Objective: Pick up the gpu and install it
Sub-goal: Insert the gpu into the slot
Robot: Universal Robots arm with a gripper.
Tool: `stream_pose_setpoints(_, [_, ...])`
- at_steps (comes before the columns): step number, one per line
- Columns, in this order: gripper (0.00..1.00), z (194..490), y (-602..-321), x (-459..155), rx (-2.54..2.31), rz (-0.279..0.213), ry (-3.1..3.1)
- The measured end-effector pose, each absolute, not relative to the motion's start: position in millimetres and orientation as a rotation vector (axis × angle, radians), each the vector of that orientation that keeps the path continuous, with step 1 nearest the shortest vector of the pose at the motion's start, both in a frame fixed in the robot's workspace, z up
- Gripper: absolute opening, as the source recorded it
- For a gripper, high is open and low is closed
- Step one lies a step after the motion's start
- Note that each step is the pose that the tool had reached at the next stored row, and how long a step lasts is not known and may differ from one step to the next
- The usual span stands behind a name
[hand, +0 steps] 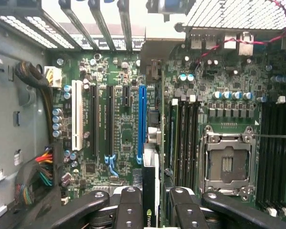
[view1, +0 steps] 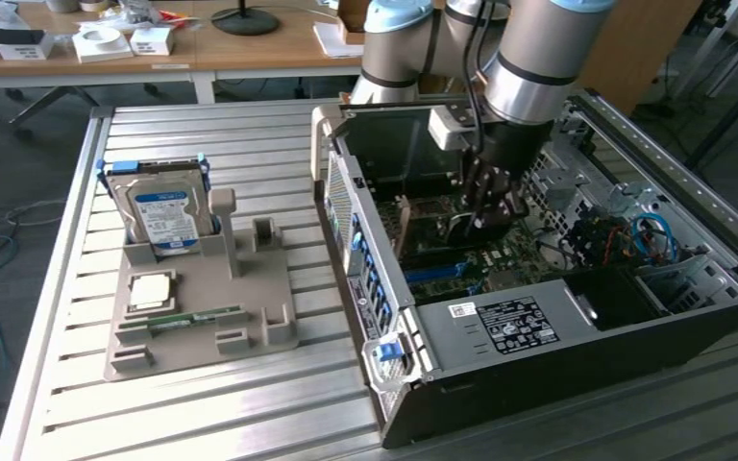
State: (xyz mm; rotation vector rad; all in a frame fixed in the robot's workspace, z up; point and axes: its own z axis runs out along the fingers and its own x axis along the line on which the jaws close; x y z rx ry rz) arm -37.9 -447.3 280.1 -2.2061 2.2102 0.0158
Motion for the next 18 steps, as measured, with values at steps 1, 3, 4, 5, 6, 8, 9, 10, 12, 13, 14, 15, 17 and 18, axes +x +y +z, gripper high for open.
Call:
stream_pose_setpoints(1, [0.27, 280.0, -447.3, -39.2, -2.206, 0.016, 2.21])
stream_pose_setpoints(3, [0.27, 279.8, -447.3, -40.8, -2.206, 0.016, 2.21])
stream_pose_setpoints(4, [0.27, 279.5, -447.3, -40.9, -2.206, 0.015, 2.21])
stream_pose_setpoints(5, [0.27, 279.0, -447.4, -41.0, -2.206, 0.015, 2.21])
stream_pose_setpoints(6, [0.27, 278.4, -447.4, -41.1, -2.206, 0.015, 2.21])
stream_pose_setpoints(8, [0.27, 276.8, -447.6, -41.4, -2.206, 0.015, 2.21])
stream_pose_setpoints(9, [0.27, 276.1, -447.7, -41.4, -2.206, 0.015, 2.21])
stream_pose_setpoints(10, [0.27, 275.6, -448.0, -41.5, -2.206, 0.015, 2.21])
stream_pose_setpoints(12, [0.27, 275.4, -448.0, -41.5, -2.206, 0.015, 2.21])
stream_pose_setpoints(13, [0.27, 275.4, -448.0, -41.5, -2.206, 0.015, 2.21])
stream_pose_setpoints(14, [0.27, 275.3, -448.3, -41.5, -2.206, 0.015, 2.21])
stream_pose_setpoints(15, [0.27, 275.2, -449.0, -41.4, -2.206, 0.016, 2.21])
stream_pose_setpoints(17, [0.27, 275.3, -451.1, -41.5, -2.206, 0.015, 2.21])
stream_pose_setpoints(18, [0.27, 275.3, -452.1, -41.4, -2.206, 0.015, 2.21])
